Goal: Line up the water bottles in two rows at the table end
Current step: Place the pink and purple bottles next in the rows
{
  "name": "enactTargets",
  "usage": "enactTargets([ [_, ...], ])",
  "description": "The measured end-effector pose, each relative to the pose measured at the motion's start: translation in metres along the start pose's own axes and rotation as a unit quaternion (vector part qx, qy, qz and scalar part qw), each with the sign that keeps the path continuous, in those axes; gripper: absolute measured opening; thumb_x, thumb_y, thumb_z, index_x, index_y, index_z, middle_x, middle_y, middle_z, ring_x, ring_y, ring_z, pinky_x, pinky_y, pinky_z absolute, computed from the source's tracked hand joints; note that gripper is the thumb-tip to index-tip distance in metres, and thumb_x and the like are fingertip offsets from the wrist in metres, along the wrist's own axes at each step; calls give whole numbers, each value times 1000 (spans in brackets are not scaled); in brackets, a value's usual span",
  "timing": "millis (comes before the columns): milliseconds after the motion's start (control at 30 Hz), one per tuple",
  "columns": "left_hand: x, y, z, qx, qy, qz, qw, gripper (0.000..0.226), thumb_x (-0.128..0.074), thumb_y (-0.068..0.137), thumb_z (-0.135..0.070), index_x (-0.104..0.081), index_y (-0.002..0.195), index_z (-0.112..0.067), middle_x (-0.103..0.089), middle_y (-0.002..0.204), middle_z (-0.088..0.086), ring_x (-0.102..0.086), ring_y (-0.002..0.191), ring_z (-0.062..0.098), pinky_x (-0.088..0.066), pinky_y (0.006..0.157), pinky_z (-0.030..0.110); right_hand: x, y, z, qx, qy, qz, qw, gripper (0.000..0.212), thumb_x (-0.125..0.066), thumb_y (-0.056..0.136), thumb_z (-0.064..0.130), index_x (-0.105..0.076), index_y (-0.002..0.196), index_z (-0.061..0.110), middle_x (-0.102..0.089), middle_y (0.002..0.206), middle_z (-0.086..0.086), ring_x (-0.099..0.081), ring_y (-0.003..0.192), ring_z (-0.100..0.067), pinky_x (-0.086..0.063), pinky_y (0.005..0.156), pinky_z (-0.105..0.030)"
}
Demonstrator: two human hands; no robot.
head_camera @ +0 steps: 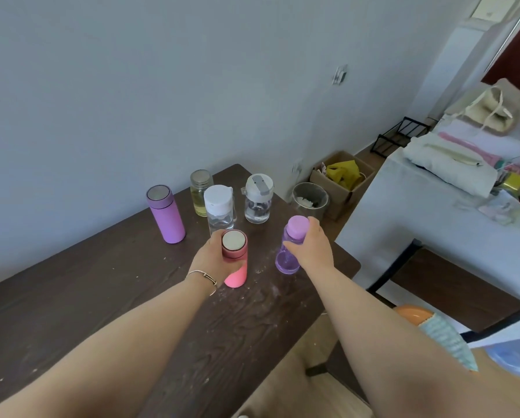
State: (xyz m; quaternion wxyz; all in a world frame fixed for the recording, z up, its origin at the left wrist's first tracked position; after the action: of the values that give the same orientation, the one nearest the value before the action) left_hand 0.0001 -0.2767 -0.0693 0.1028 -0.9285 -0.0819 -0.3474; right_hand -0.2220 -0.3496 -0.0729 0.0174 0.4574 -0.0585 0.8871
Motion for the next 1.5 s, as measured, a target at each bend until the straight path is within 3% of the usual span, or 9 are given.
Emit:
enactTargets([
  [333, -3, -8, -8, 36, -19, -20, 999, 65, -81, 67, -34, -49, 123, -27, -63, 105, -8, -58, 93, 15, -48, 82, 28, 5, 0, -4, 12, 32, 15, 999, 80, -85, 75, 37, -40, 139, 19, -53, 136, -4, -55, 121, -24, -47, 102, -38],
  [533, -2, -25, -11, 70, -47, -72, 994, 67, -82, 62, -40, -50, 120, -30, -66, 105, -8, -62, 95, 17, -56, 82, 36, 11, -10, 3, 104, 13, 51, 993, 80, -85, 74, 37, -41, 139, 20, -53, 135, -3, -55, 121, -21, -48, 100, -36],
  [633, 5, -40, -13, 85, -56, -110, 989, 64, -81, 64, -43, -51, 119, -31, -65, 103, -9, -61, 93, 16, -52, 80, 31, 14, -17, 11, 145, 23, 73, 987, 78, -85, 73, 37, -42, 137, 21, -54, 133, -1, -56, 119, -21, -51, 97, -36],
  [1167, 90, -166, 18, 210, -83, -321, 920, 65, -77, 67, -41, -49, 124, -29, -63, 103, -8, -60, 92, 19, -48, 74, 29, -12, -92, 97, 283, 110, 167, 938, 69, -85, 72, 31, -47, 128, 20, -58, 124, 0, -56, 110, -22, -52, 91, -46],
  [1500, 161, -273, 92, 238, -89, -374, 892, 64, -77, 67, -42, -49, 123, -29, -62, 102, -6, -59, 92, 19, -46, 75, 29, -56, -205, 172, 326, 105, 202, 918, 70, -82, 73, 31, -45, 131, 19, -57, 118, 1, -57, 104, -25, -53, 86, -44],
])
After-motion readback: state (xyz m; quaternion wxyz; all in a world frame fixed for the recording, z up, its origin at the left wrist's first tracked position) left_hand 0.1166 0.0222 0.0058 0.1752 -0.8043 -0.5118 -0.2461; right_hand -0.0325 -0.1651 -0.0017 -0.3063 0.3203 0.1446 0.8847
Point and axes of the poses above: each hand's wrist, its own y-axis towards the middle knuckle, its own x-axis out of the back of the hand, z = x × y, the point moved 1 cm from there along y, towards the middle knuckle
